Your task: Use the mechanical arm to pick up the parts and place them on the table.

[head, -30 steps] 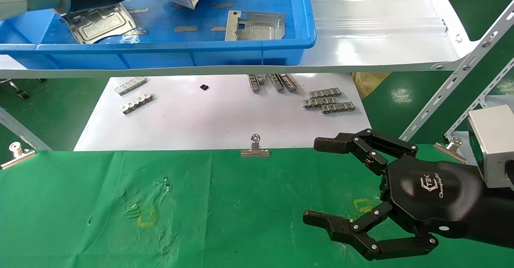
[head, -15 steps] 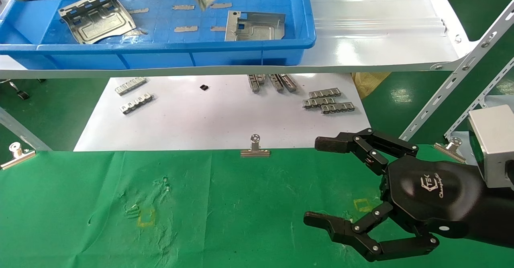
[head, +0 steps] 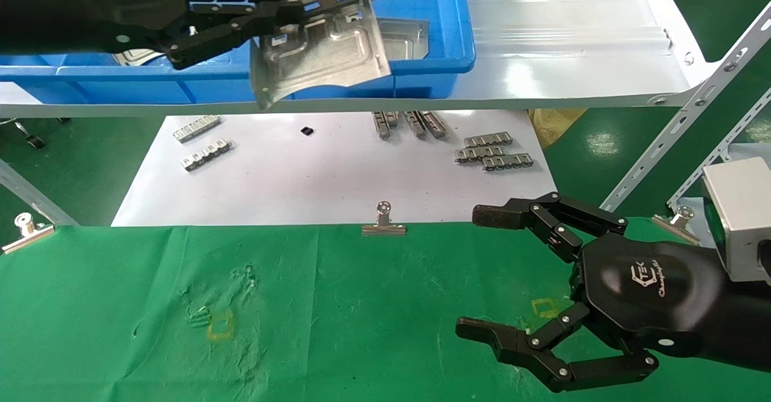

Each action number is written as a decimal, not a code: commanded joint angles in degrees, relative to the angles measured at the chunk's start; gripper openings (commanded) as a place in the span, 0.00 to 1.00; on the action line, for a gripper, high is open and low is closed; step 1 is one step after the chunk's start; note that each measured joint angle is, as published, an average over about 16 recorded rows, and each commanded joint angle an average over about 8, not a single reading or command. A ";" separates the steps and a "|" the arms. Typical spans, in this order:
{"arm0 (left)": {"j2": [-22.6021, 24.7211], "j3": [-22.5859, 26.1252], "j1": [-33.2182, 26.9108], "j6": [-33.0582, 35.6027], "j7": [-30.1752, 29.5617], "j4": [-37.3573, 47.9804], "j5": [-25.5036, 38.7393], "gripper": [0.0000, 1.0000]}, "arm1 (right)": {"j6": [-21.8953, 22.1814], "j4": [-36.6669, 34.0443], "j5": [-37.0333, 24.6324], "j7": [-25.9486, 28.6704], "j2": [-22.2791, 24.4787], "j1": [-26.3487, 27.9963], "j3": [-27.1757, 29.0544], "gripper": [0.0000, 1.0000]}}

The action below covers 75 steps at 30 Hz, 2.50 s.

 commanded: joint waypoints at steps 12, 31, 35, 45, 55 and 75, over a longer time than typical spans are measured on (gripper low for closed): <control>-12.09 9.00 10.50 -0.23 -4.01 -26.30 -16.67 0.00 | 0.00 0.00 0.00 0.00 0.00 0.00 0.00 1.00; -19.08 24.40 20.49 -8.72 19.88 -27.37 -6.70 0.00 | 0.00 0.00 0.00 0.00 0.00 0.00 0.00 1.00; -18.51 24.37 22.71 -12.73 22.14 -24.53 -5.99 0.00 | 0.00 0.00 0.00 0.00 0.00 0.00 0.00 1.00; -18.32 24.60 25.38 -15.83 25.11 -22.12 -5.19 0.28 | 0.00 0.00 0.00 0.00 0.00 0.00 0.00 1.00; -17.80 25.46 25.01 -17.11 26.57 -20.61 -2.67 1.00 | 0.00 0.00 0.00 0.00 0.00 0.00 0.00 1.00; -17.09 23.98 22.26 -7.20 12.87 -12.13 -10.05 1.00 | 0.00 0.00 0.00 0.00 0.00 0.00 0.00 1.00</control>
